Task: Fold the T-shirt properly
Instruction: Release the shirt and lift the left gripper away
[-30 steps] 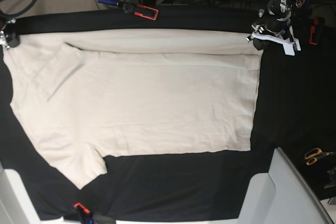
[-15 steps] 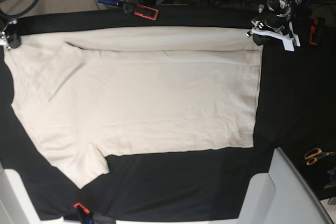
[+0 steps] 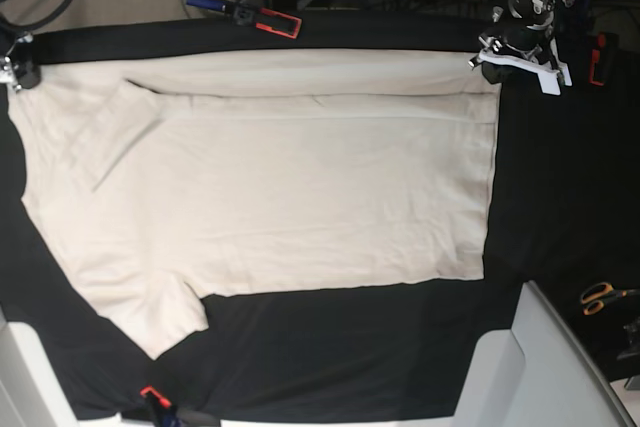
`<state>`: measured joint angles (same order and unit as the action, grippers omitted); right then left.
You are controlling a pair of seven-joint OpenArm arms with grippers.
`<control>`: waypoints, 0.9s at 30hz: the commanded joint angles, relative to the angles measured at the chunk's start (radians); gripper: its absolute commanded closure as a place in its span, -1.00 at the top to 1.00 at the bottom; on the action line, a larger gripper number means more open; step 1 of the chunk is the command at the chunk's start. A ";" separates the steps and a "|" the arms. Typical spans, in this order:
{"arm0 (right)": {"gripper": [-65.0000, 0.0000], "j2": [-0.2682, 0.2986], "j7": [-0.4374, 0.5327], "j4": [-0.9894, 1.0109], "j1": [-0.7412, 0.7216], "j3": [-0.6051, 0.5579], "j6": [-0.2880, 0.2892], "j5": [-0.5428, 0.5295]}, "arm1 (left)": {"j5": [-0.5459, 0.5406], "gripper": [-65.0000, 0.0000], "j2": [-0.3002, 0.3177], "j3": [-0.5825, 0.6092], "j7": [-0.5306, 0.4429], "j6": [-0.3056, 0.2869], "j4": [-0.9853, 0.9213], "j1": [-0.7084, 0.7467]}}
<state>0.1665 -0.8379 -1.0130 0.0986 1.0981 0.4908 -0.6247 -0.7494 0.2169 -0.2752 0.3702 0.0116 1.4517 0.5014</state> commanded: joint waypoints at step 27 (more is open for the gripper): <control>-0.79 -0.008 -0.031 -0.019 0.042 0.018 0.004 -0.010 | 0.004 -1.00 0.019 -0.011 -0.018 0.006 -0.007 0.000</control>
<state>0.1501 -0.8558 -1.0229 0.1364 1.1137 0.4995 -0.6556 -0.7494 0.2203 -0.2752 0.3695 0.0113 1.4364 0.4957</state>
